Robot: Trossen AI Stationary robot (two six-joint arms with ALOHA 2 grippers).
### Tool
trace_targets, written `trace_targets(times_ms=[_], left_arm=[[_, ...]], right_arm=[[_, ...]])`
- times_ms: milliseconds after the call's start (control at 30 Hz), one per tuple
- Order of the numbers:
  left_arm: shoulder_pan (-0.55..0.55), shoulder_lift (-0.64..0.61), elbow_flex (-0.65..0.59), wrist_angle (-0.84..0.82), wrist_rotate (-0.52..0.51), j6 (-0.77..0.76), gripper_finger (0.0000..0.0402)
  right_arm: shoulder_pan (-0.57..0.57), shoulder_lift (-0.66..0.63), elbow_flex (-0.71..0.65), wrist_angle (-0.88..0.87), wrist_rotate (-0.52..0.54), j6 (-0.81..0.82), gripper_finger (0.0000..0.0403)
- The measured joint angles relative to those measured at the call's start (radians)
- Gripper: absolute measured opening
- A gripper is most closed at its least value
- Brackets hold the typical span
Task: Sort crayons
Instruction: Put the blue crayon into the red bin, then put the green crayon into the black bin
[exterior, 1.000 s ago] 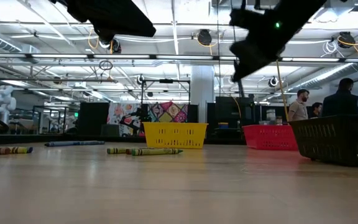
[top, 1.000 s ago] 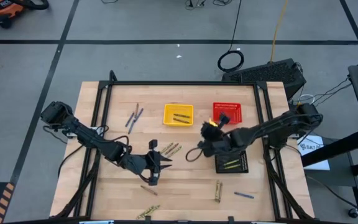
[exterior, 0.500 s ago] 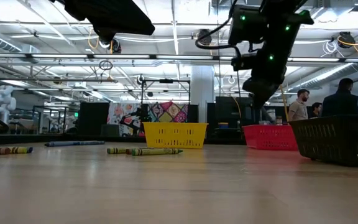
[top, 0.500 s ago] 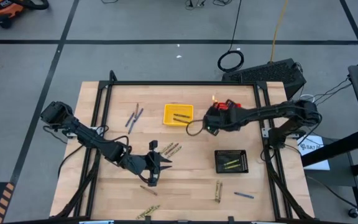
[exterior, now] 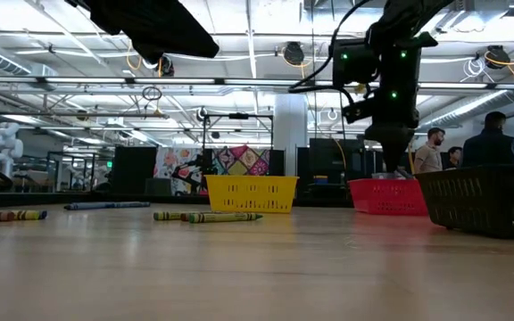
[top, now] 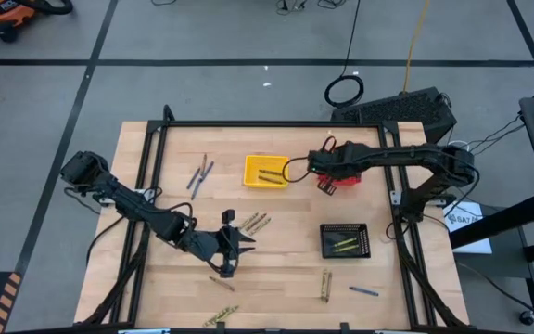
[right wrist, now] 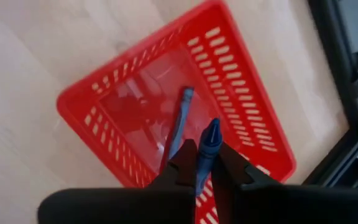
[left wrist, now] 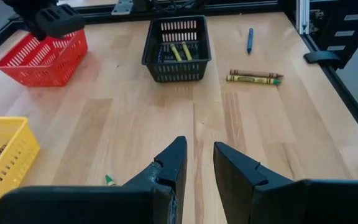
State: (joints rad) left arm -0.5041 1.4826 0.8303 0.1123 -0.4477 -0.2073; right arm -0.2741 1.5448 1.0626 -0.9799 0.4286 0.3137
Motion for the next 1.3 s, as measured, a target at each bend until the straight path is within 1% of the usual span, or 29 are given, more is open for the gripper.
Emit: trace_targets(times_ms=[133,467,700,800,933,1100,1200,1300], left_arm=[[0.0,0.0,0.0,0.0,0.0,0.0,0.0085],[0.0,0.0,0.0,0.0,0.0,0.002,0.0085],[0.0,0.0,0.0,0.0,0.0,0.002,0.0085],[0.0,0.0,0.0,0.0,0.004,0.002,0.0085],[0.0,0.0,0.0,0.0,0.026,0.002,0.0085],[-0.007,0.0,0.0,-0.038,0.029,-0.029,0.0085],[-0.014,0.0,0.0,-0.099,0.032,-0.089,0.0085],[-0.023,0.0,0.0,-0.161,0.033,-0.139,0.0085]], right_arm=[[-0.015,0.0,0.0,-0.011,-0.014,-0.016,0.0023],[-0.02,0.0,0.0,-0.014,-0.013,-0.014,0.0089],[-0.017,0.0,0.0,-0.017,-0.013,0.056,0.0113],[-0.004,0.001,0.023,-0.06,-0.017,0.086,0.0116],[0.025,0.001,0.09,-0.144,-0.091,0.148,0.0116],[0.094,0.001,0.181,-0.218,-0.207,0.288,0.0116],[0.148,0.001,0.212,-0.206,-0.305,0.327,0.0116],[0.201,0.001,0.223,-0.16,-0.36,0.326,0.0116]])
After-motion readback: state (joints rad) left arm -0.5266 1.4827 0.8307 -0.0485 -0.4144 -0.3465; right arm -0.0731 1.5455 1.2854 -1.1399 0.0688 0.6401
